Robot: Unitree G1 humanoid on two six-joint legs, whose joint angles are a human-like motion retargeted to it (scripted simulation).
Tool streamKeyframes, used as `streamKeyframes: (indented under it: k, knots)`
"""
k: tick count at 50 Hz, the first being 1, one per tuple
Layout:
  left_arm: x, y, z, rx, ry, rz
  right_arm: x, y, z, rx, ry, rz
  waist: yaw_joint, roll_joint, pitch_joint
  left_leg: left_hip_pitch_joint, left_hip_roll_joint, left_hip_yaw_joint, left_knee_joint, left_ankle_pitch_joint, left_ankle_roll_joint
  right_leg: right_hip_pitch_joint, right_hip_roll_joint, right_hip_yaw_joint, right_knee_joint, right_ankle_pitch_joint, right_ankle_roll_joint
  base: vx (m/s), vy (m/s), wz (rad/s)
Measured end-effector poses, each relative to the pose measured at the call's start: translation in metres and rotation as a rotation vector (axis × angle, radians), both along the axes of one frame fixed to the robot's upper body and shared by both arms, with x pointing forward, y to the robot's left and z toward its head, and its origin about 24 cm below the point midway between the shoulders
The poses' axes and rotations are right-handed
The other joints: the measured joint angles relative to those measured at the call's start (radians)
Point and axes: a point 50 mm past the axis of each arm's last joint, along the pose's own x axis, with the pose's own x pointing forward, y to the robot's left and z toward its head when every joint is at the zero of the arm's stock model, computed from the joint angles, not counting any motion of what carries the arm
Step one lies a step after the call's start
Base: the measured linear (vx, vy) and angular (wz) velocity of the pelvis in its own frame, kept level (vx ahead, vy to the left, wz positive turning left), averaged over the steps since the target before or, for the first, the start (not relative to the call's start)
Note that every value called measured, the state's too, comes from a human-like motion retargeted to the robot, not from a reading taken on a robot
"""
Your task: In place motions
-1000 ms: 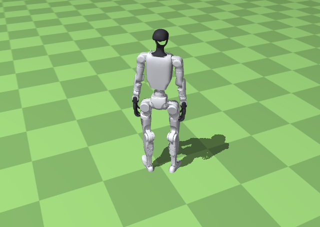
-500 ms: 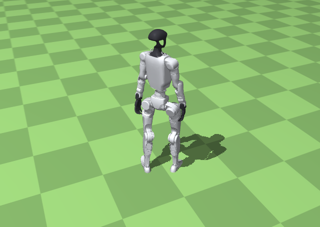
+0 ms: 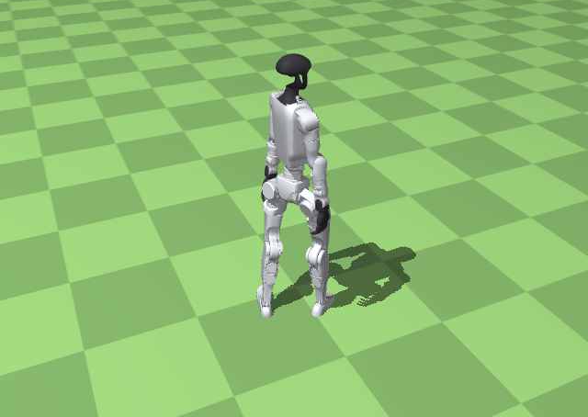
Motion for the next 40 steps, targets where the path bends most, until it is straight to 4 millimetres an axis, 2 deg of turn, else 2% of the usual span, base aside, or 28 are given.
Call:
streamKeyframes:
  k: [10,16,23,33,40]
  knots:
    - [-0.004,-0.003,0.0,-0.014,0.011,-0.003,-0.007,-0.007,0.0,-0.012,0.014,-0.023,0.075,-0.009,-0.004,-0.024,-0.008,-0.094,0.005,0.0,0.03,0.038,-0.03,-0.081,0.007,-0.039,-0.024,0.09,-0.01,0.55]
    - [-0.003,0.0,0.0,-0.012,0.014,-0.016,-0.017,-0.013,0.0,-0.032,0.039,-0.042,0.103,-0.006,0.001,-0.058,-0.011,-0.22,0.018,0.003,0.067,0.092,-0.077,-0.234,0.012,-0.089,-0.046,0.16,-0.03,1.31]
    - [0.001,0.006,0.001,0.009,-0.001,-0.002,-0.03,-0.019,0.001,-0.042,0.076,-0.045,0.192,-0.023,0.0,-0.108,-0.038,-0.35,0.023,0.019,0.111,0.17,-0.135,-0.423,-0.007,-0.139,-0.058,0.22,0.01,1.4]
    - [-0.005,0.005,0.002,0.049,0.033,0.04,-0.031,-0.03,0.002,-0.062,0.081,-0.026,0.306,-0.041,-0.025,-0.218,-0.091,-0.519,0.026,0.07,0.157,0.262,-0.2,-0.698,-0.055,-0.191,-0.042,0.24,0.11,1.39]
    - [0.004,0.005,0.001,0.111,0.022,0.125,-0.031,-0.036,0.003,-0.079,0.102,-0.02,0.407,-0.059,0.008,-0.264,-0.124,-0.599,0.055,0.096,0.167,0.34,-0.224,-0.856,-0.083,-0.216,-0.027,0.16,0.15,1.1]
